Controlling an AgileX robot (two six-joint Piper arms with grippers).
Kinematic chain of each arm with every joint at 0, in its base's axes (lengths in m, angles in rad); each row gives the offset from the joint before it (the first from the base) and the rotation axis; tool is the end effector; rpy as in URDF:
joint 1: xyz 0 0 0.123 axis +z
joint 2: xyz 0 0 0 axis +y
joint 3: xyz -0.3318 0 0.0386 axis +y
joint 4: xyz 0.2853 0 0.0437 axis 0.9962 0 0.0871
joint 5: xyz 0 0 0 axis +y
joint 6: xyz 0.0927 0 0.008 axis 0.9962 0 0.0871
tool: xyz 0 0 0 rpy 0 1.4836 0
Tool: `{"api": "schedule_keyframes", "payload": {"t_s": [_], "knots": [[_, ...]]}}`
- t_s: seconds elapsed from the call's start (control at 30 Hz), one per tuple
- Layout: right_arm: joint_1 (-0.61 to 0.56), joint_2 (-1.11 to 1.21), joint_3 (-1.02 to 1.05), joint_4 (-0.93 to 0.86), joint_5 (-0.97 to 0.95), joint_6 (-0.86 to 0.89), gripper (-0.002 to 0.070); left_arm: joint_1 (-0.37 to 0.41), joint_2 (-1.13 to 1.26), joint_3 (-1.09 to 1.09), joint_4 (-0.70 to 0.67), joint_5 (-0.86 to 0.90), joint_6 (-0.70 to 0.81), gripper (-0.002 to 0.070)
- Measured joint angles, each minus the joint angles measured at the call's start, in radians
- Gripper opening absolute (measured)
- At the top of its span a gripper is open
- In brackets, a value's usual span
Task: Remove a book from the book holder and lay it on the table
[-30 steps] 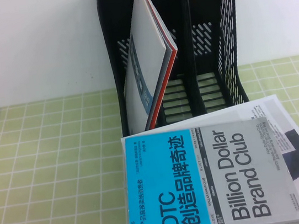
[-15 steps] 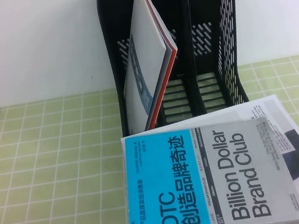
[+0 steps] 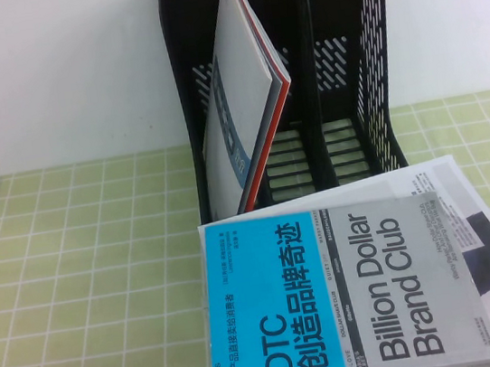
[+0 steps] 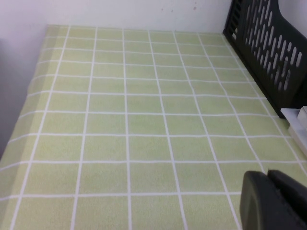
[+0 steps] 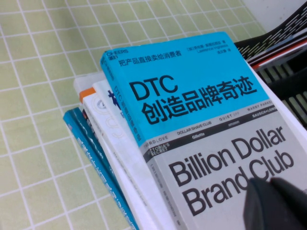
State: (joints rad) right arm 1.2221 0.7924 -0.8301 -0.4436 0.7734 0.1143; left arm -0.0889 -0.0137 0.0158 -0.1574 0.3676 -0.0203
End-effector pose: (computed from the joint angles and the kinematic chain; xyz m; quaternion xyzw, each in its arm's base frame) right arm 0.0779 0.1326 0.3907 -0.5213 0.7048 0.1059 0.4694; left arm 0.0418 -0.0090 0.1745 -0.0143 0.7981 -0.0992 0.5941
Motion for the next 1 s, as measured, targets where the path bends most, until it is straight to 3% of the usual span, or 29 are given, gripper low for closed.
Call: {"api": "schedule_keyframes", "payload": {"t_s": [0.8,1.0], "knots": [[0.000,-0.001,0.000,-0.037,0.043,-0.061,0.0001,0.000,0.000,0.002,0.000,-0.007,0.002,-0.0003],[-0.106,-0.010,0.000,-0.039,0.061,-0.073,0.0001,0.000,0.000,0.002,0.000,-0.007,0.003,-0.0003]]}}
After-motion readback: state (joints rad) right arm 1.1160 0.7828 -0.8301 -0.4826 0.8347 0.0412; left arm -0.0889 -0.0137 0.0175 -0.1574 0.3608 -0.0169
